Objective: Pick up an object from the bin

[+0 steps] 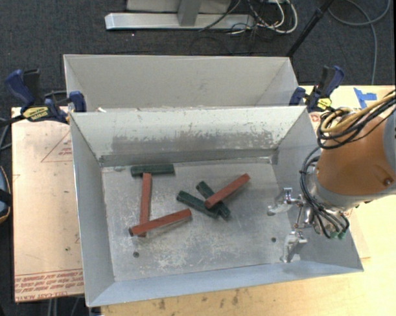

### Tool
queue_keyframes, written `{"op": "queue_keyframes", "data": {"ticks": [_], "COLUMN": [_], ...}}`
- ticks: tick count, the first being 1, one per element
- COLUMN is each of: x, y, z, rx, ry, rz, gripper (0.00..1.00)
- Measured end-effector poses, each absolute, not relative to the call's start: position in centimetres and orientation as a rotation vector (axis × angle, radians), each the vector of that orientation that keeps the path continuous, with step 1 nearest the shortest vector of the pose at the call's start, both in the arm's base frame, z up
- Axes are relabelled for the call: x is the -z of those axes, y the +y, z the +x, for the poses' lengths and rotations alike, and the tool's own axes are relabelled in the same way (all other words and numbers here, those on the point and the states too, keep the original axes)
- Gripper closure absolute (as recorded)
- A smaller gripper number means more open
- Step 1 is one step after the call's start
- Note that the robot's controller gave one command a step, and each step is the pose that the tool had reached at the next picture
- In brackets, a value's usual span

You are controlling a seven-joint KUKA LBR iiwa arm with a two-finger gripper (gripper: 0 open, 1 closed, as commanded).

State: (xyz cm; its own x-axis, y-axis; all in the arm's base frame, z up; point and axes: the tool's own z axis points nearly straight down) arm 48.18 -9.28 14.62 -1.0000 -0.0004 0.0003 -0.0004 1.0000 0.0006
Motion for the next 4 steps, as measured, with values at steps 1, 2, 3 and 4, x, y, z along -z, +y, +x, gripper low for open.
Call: {"op": "queue_keyframes", "data": {"ticks": [1, 2, 3, 4], "x": [-13.9, -12.2, -9.7, -7.9], "y": [-5.7, -2.6, -1.2, 2.1], "z": [50.7, 52.7, 54.8, 60.3], "rx": [-0.002, 0.003, -0.001, -0.003], "ry": [-3.142, -3.13, -3.147, -3.139], "rz": [0.103, 0.312, 0.134, 0.426], "gripper": [0.0, 0.0, 0.0, 1.0]}}
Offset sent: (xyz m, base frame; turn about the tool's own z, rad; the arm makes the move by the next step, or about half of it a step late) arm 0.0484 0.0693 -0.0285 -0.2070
